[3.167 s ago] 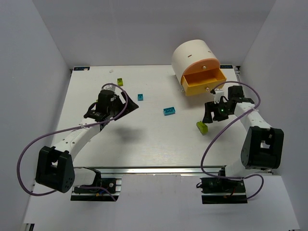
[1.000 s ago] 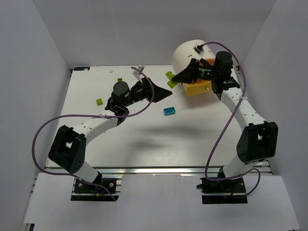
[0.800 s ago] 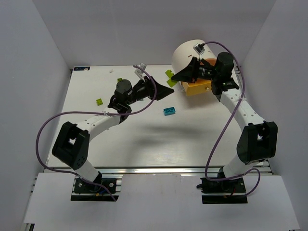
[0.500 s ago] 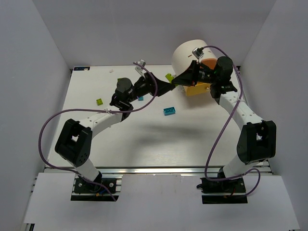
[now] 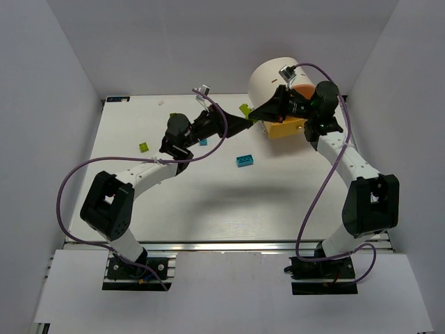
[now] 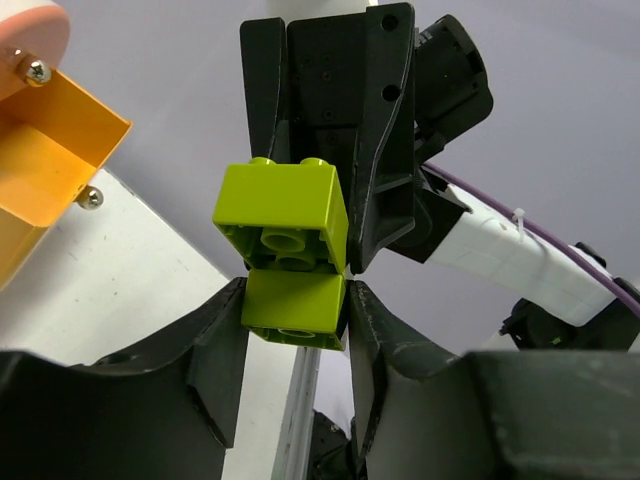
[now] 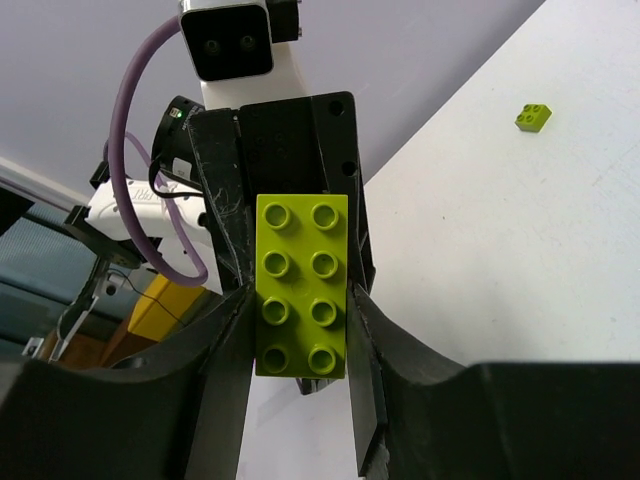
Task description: Sort the legos into containers by color
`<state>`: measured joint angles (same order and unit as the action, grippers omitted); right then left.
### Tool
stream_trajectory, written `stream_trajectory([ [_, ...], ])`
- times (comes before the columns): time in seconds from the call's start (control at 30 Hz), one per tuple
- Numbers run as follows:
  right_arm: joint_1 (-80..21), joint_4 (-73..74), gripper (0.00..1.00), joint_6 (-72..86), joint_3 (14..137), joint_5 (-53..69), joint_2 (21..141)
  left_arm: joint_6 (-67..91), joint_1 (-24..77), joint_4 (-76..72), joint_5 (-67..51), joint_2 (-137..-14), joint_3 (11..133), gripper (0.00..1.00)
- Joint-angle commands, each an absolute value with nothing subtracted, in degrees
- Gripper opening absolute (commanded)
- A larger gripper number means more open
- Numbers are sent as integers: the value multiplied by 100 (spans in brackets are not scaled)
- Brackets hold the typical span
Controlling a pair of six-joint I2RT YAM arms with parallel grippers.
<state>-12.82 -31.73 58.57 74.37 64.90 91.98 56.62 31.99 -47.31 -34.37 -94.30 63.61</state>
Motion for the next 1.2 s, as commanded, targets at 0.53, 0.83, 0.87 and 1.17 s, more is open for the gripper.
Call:
stream_trajectory([
  [0.53,-643,-3577,0,6003,8059,6539,9369,5871,3103,-5133,-3656,-9308,6117,3],
  [0.83,-255,-3263,0,5531,8260,6609,9413,5749,3050,-4940,-3639,-9255,6056,2],
  [0.87,-194,-2243,0,5128,8453,6548,9422,5722,3050,-4809,-3639,-9237,6064,2],
  [1.17,-106,3118,0,-2043,11080,3887,10186,4993,3050,-3288,-3551,-9071,6232,4],
])
